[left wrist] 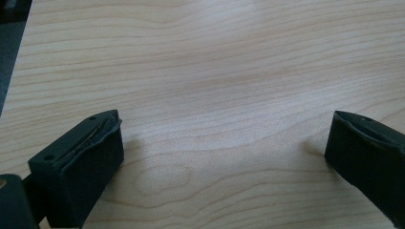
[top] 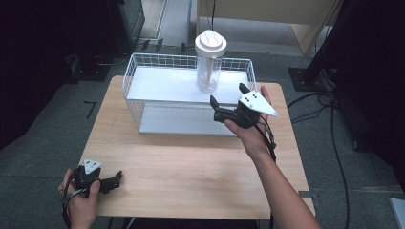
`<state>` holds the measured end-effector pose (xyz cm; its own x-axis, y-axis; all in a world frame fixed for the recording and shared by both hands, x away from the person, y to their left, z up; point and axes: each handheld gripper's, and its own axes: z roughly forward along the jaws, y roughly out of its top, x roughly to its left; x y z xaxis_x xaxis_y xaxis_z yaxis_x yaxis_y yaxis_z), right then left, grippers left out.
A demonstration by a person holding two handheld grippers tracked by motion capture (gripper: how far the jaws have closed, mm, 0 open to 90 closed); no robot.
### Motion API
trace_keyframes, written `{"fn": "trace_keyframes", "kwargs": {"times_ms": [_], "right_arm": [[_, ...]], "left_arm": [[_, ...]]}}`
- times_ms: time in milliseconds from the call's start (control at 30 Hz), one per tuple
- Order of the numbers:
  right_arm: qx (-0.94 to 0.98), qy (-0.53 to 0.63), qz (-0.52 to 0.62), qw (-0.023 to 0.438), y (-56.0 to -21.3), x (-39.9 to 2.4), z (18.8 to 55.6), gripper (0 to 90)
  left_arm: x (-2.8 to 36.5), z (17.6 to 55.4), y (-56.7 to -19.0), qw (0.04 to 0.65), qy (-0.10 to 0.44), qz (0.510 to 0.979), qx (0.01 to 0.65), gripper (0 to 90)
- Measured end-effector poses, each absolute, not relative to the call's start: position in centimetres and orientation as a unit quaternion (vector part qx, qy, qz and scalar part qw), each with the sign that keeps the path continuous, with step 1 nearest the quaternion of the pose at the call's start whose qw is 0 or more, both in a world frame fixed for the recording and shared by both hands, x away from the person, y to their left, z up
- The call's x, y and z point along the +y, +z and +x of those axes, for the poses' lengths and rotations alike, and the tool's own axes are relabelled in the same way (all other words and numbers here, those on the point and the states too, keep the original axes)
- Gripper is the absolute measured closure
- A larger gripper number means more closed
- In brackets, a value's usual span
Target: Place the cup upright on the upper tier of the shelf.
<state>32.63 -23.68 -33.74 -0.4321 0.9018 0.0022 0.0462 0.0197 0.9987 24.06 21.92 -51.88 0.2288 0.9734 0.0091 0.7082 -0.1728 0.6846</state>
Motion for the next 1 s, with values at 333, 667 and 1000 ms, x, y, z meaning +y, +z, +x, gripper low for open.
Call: {"fn": "trace_keyframes", "kwargs": {"times_ms": [333,667,1000], "right_arm": [[0.613,0.578,0.393,0.368,-36.1,-26.1,29.7,0.0],[0.611,0.571,0.413,0.361,-39.2,-28.8,27.1,0.0],[0.610,0.545,0.443,0.366,-42.3,-31.8,25.6,0.0]], "left_arm": [[21.9,24.1,-51.9,0.285,0.231,0.730,0.576,0.0],[21.9,24.1,-51.9,0.286,0.231,0.729,0.577,0.0],[21.9,24.0,-51.9,0.285,0.231,0.731,0.576,0.0]]}}
